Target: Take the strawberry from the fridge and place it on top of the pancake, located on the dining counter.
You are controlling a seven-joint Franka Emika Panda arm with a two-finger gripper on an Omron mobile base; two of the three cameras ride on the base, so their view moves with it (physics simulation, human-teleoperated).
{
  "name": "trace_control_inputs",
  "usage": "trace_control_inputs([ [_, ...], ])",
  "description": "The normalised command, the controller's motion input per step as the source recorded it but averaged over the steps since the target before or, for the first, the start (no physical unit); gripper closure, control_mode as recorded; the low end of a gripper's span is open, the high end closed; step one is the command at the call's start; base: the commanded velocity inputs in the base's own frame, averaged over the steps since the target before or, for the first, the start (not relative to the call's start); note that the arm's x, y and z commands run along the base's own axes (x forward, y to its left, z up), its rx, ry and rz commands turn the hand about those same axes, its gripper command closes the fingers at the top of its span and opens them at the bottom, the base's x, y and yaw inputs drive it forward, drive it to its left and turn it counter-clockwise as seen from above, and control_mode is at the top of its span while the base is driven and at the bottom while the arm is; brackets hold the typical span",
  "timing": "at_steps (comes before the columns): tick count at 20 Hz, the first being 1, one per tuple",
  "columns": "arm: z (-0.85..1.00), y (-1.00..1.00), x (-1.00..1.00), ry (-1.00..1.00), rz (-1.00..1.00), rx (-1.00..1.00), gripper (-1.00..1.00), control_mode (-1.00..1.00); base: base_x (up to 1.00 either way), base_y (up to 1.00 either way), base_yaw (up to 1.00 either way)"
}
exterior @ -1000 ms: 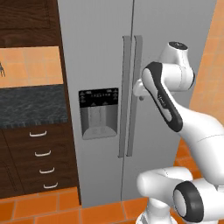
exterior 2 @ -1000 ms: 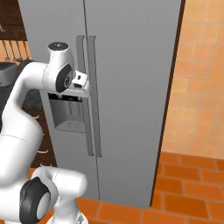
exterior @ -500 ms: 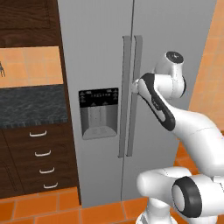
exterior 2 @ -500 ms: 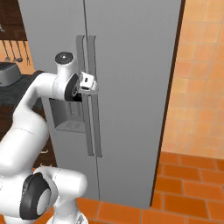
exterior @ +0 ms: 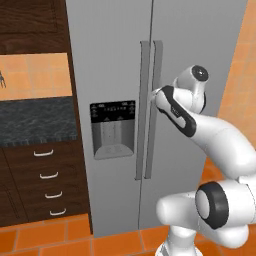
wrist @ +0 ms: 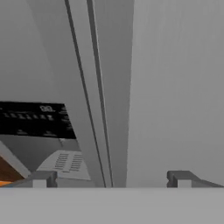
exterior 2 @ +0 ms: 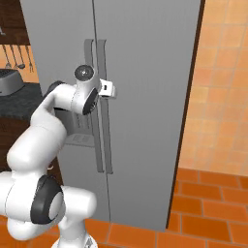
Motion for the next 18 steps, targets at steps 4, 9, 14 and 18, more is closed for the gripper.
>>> trace_control_inputs([
  [4,0.0,-0.01,0.54,-0.02,-0.01,-0.04,-1.0,-1.0,0.0,0.0,0.0],
  [9,0.0,-0.2,0.49,0.0,0.0,0.0,-1.0,-1.0,0.0,0.0,0.0],
  [14,-0.08,0.0,0.56,0.0,0.0,-0.03,-1.0,-1.0,0.0,0.0,0.0],
  [18,-0.17,0.0,0.42,-0.02,0.0,-0.06,-1.0,-1.0,0.0,0.0,0.0],
])
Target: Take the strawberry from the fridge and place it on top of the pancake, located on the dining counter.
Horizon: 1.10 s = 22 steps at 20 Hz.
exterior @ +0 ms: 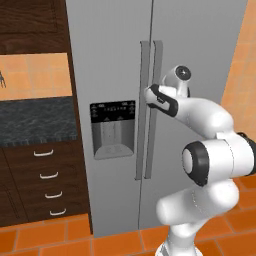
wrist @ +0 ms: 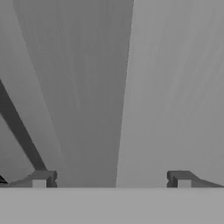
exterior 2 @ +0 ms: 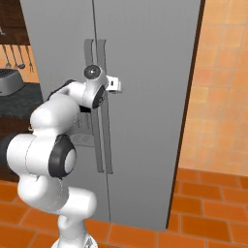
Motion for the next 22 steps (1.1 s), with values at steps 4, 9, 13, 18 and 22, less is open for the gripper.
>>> trace_control_inputs([
  [4,-0.24,0.0,0.36,-0.17,0.0,-0.03,-1.0,-1.0,0.0,0.0,0.0],
  [9,-0.19,-0.08,0.49,-0.16,0.0,0.0,-1.0,-1.0,0.0,0.0,0.0],
  [13,0.0,-0.08,0.43,-0.02,0.0,0.0,1.0,-1.0,0.0,0.0,0.0],
  [18,0.0,-0.22,0.07,0.01,0.04,0.0,1.0,-1.0,0.0,0.0,0.0],
  [22,-0.06,-0.79,-0.77,0.04,-0.05,0.0,1.0,-1.0,0.0,0.0,0.0],
])
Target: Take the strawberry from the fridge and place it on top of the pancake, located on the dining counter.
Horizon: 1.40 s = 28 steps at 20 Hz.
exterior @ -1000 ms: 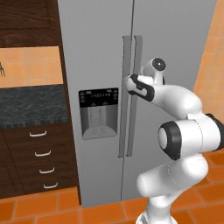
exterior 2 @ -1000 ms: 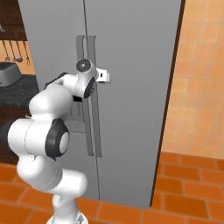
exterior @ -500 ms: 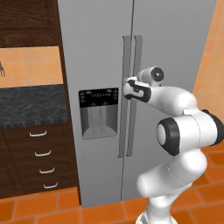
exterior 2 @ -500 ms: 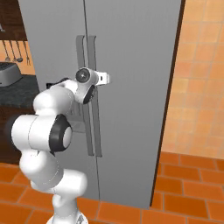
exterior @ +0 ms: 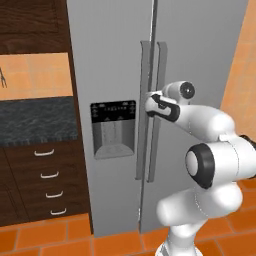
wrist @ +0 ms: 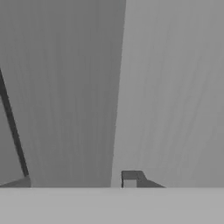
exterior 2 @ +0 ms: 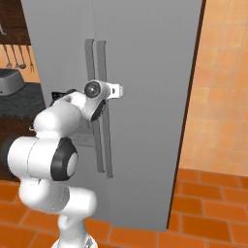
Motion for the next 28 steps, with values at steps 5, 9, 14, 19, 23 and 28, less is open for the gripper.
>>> trace_control_inputs([
  [5,-0.05,-1.0,-1.0,0.12,-0.13,0.07,1.0,-1.0,0.0,0.0,0.0],
  [9,0.0,-1.0,-1.0,0.17,-0.13,0.06,1.0,-1.0,0.0,0.0,0.0],
  [14,0.0,-1.0,-0.97,0.15,-0.13,0.08,1.0,-1.0,0.0,0.0,0.0],
  [19,0.0,-1.0,-1.0,0.02,-0.08,0.1,1.0,-1.0,0.0,0.0,0.0],
  [23,0.0,-1.0,-1.0,0.0,-0.05,0.1,1.0,-1.0,0.0,0.0,0.0],
  [28,0.43,-0.57,-1.0,-0.13,0.0,0.03,-1.0,-1.0,0.0,0.0,0.0],
])
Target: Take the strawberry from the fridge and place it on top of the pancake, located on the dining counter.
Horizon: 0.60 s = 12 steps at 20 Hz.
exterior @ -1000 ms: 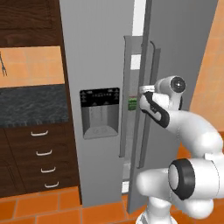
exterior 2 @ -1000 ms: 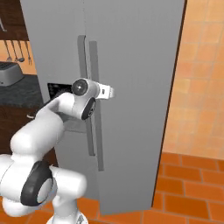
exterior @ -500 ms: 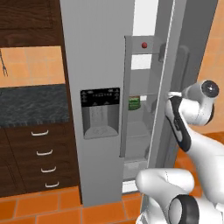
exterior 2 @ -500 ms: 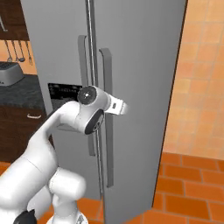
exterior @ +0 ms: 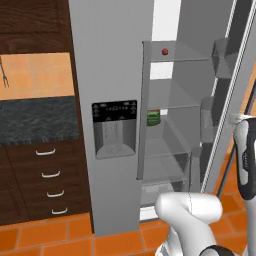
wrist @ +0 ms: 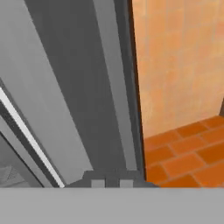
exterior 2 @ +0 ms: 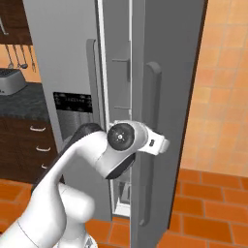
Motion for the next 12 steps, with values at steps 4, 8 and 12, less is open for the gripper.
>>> trace_control_inputs([
  [4,0.74,0.59,-0.8,-0.02,0.0,-0.25,-1.0,-1.0,0.0,0.0,0.0],
  [8,0.5,0.7,-0.43,0.23,0.0,-0.28,-1.0,-1.0,0.0,0.0,0.0],
  [12,-0.19,0.71,0.27,0.59,0.0,-0.41,-1.0,-1.0,0.0,0.0,0.0],
])
